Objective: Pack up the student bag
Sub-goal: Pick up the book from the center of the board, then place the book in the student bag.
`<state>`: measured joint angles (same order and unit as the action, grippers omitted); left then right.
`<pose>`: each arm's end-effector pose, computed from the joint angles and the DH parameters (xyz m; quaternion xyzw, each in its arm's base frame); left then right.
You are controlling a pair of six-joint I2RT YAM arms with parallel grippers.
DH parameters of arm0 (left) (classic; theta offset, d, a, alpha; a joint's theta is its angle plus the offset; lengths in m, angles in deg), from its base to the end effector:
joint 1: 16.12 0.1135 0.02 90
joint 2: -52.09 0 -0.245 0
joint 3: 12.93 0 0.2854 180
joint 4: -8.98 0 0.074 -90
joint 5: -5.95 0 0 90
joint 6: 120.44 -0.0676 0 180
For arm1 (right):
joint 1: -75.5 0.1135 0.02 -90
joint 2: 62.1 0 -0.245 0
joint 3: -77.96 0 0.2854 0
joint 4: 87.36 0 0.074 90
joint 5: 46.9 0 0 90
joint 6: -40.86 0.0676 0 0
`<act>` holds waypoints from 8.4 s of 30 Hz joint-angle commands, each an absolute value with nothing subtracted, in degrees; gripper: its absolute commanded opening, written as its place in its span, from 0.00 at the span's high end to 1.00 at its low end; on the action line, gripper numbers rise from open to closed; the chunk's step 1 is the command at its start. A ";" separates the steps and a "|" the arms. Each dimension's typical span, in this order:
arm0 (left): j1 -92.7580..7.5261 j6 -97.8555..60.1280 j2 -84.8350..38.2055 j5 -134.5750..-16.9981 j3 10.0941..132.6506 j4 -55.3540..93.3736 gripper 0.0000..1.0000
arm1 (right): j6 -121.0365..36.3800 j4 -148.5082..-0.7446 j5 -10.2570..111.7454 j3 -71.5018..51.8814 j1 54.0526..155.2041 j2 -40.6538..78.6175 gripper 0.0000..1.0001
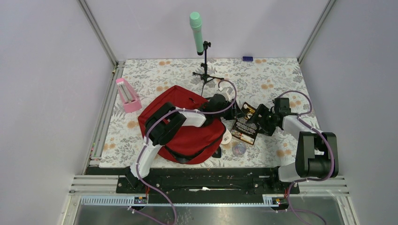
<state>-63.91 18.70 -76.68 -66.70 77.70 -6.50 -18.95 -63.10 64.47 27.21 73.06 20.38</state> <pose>0.3383 -0.4029 0.0749 0.0739 0.8237 -0.4935 0.2694 0.3081 0.0115 0.0928 0.2119 0.9171 0.2410 0.2365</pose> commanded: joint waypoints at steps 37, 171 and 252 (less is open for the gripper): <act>-66.11 11.75 -47.44 -65.94 69.09 -17.45 1.00 | -22.25 -60.51 60.96 21.28 74.97 -7.46 0.00; -64.37 -36.86 -14.95 -94.25 75.61 51.00 1.00 | -10.45 -61.50 76.99 13.18 98.24 -13.54 1.00; -57.04 -32.64 -3.02 -74.42 62.14 34.89 1.00 | 1.87 -109.32 13.56 -1.32 133.16 48.93 0.62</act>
